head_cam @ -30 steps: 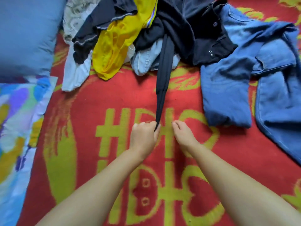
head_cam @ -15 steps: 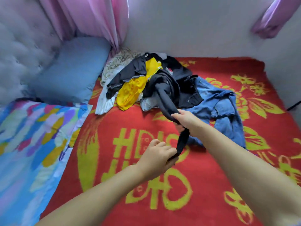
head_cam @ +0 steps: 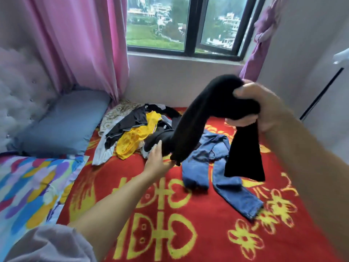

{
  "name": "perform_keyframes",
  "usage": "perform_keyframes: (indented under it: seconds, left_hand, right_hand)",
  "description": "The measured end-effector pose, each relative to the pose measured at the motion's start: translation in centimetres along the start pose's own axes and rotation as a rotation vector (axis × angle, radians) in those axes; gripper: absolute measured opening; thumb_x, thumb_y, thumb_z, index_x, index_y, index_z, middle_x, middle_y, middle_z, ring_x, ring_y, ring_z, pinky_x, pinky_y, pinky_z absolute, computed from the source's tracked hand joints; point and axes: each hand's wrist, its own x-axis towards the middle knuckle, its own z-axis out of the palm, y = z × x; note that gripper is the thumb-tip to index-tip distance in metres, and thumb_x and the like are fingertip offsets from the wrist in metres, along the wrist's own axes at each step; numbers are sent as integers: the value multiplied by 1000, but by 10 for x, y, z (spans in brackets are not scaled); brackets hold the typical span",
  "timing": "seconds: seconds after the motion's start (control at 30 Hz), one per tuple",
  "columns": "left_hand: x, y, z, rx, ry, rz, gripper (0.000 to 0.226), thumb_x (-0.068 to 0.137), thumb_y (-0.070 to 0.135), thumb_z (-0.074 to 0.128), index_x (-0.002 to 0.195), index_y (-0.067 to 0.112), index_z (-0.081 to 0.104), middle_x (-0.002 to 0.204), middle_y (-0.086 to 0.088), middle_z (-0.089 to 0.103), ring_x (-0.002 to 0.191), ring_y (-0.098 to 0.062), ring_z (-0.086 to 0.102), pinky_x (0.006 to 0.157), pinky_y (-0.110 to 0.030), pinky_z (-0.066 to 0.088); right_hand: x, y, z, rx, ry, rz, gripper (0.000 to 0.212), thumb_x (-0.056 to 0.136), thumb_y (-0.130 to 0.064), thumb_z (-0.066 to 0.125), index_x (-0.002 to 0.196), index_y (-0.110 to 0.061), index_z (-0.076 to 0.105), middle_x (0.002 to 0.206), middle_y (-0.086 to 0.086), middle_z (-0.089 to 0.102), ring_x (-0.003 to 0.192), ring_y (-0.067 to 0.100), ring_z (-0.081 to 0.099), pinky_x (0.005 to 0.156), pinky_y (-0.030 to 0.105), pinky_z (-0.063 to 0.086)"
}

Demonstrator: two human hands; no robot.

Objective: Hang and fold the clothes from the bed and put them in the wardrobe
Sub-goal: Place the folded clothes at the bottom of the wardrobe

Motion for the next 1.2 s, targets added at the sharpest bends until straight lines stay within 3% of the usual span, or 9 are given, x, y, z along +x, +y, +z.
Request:
perform_keyframes:
  seconds: [0.07, 0.17, 0.4, 0.47, 0.57, 0.67, 0.8, 1.0, 1.2]
  left_hand:
    - [-3, 7, -7, 42, -65, 80, 83, 87, 33, 67, 151, 11, 20, 157, -14, 13, 146, -26, 13, 117, -38, 17]
    - [-14, 26, -6, -19, -197, 242, 27, 88, 7, 60, 115, 7, 62, 121, -10, 59, 119, -25, 52, 93, -30, 40]
    - [-42, 50, -52, -411, -137, 157, 19, 96, 5, 47, 87, 9, 62, 64, 6, 53, 57, 0, 47, 46, -11, 35]
    - [-47, 65, -72, -558, -182, 116, 21, 97, 14, 51, 86, 2, 64, 64, 0, 59, 57, -8, 52, 46, -18, 39]
    - [-47, 89, -98, -811, -323, -16, 24, 98, 15, 50, 80, 5, 62, 70, -7, 65, 56, -13, 62, 54, -21, 49]
    - [-50, 102, -120, -940, -545, -140, 25, 99, 18, 45, 85, 8, 63, 75, -7, 68, 66, -15, 66, 62, -24, 55]
    - [-60, 102, -137, -1007, -703, -161, 29, 102, 21, 37, 100, 8, 63, 81, -8, 69, 71, -16, 67, 65, -24, 55]
    - [-75, 70, -166, -931, -568, -15, 42, 95, 51, 40, 96, 20, 67, 82, 1, 68, 75, -10, 65, 69, -26, 47]
    - [-96, 44, -144, -449, -445, 250, 44, 83, 39, 65, 123, 28, 55, 112, 11, 66, 102, -5, 62, 82, -25, 49]
  right_hand:
    - [-12, -24, 9, 89, -31, -80, 68, 48, -22, 87, 66, -8, 23, 40, 2, 41, 22, 2, 26, 30, 5, 29]
    - [-14, -34, 13, -10, -2, -146, 40, 68, -30, 74, 50, -13, 44, 39, -10, 43, 28, 0, 36, 31, 11, 31]
    - [-40, 38, -41, -317, 974, 105, 6, 98, -20, 53, 95, -15, 55, 84, 5, 57, 63, 12, 57, 61, 27, 48]
    - [-49, 67, -35, -630, 841, 453, 36, 92, -24, 63, 123, -11, 50, 114, 8, 52, 95, 17, 60, 78, 32, 47]
    - [-44, 104, 5, -1255, 433, 310, 111, 79, -34, 74, 151, -33, -10, 161, 3, -2, 149, 21, -2, 116, 42, 13]
    - [-31, 124, 58, -1809, 129, -212, 97, 76, -38, 70, 152, -36, 9, 162, 0, -2, 148, 22, -10, 115, 55, -2]
    - [-17, 108, 81, -1704, 179, -590, 29, 77, -7, 70, 105, -10, 71, 122, 9, 63, 122, 29, 54, 113, 54, 27]
    - [11, 77, 84, -1248, 683, -340, 14, 84, -10, 57, 70, -12, 56, 60, -1, 55, 60, 16, 51, 60, 27, 39]
    - [34, 56, 75, -919, 725, -74, 28, 85, -18, 56, 74, 7, 53, 62, 8, 44, 58, 19, 44, 58, 31, 35]
